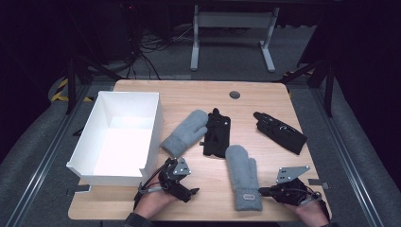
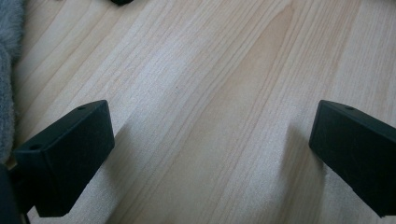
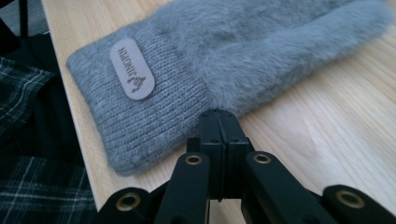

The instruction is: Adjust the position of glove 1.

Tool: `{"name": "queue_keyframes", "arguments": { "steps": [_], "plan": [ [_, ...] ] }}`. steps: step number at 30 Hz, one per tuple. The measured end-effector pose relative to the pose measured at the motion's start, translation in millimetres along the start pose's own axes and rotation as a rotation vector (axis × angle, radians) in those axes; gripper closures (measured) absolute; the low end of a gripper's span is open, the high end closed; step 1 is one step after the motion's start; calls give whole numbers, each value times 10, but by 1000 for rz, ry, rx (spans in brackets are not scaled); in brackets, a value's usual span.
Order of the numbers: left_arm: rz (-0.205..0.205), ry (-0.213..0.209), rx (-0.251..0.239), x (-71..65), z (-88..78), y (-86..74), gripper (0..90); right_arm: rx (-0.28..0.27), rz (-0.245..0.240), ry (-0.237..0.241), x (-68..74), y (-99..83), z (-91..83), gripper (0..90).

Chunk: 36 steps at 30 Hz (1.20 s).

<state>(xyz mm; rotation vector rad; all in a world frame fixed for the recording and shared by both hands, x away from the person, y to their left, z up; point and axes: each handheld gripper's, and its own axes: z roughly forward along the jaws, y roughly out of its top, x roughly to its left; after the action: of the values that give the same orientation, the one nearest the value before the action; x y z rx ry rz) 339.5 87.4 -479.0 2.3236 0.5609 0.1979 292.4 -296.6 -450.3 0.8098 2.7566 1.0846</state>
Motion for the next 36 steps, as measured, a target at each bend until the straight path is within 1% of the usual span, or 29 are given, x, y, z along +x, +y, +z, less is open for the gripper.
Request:
{"name": "queue_keyframes", "arguments": {
  "steps": [1,4,7,10,11,18,19,23,25,28,31,36],
  "plan": [
    [0,-1,1,-1,-1,-1,4,0,0,0,0,0,0,900],
    [-2,-2,1,-2,-1,0,4,2,-11,23,40,38,45,900],
    [-2,-2,2,-2,-2,-1,4,8,-31,40,83,81,97,900],
    [-1,-2,1,-1,0,0,4,3,-49,68,120,133,149,900],
    [-1,-3,1,0,0,0,4,4,-55,84,136,160,178,900],
    [1,-2,-2,2,3,1,4,9,-97,151,221,362,409,900],
    [1,-2,-2,2,3,1,4,9,-97,151,221,362,409,900],
    [2,-3,-1,3,4,2,3,21,-134,185,321,486,573,900],
    [2,-4,-1,4,4,2,3,23,-154,191,359,544,633,900],
    [3,-3,-1,4,4,2,4,28,-167,196,392,608,692,900],
    [2,-2,0,3,4,2,3,21,-187,196,397,663,740,900],
    [3,-2,-1,3,5,2,2,18,-198,181,399,746,822,900]
  ]
}}
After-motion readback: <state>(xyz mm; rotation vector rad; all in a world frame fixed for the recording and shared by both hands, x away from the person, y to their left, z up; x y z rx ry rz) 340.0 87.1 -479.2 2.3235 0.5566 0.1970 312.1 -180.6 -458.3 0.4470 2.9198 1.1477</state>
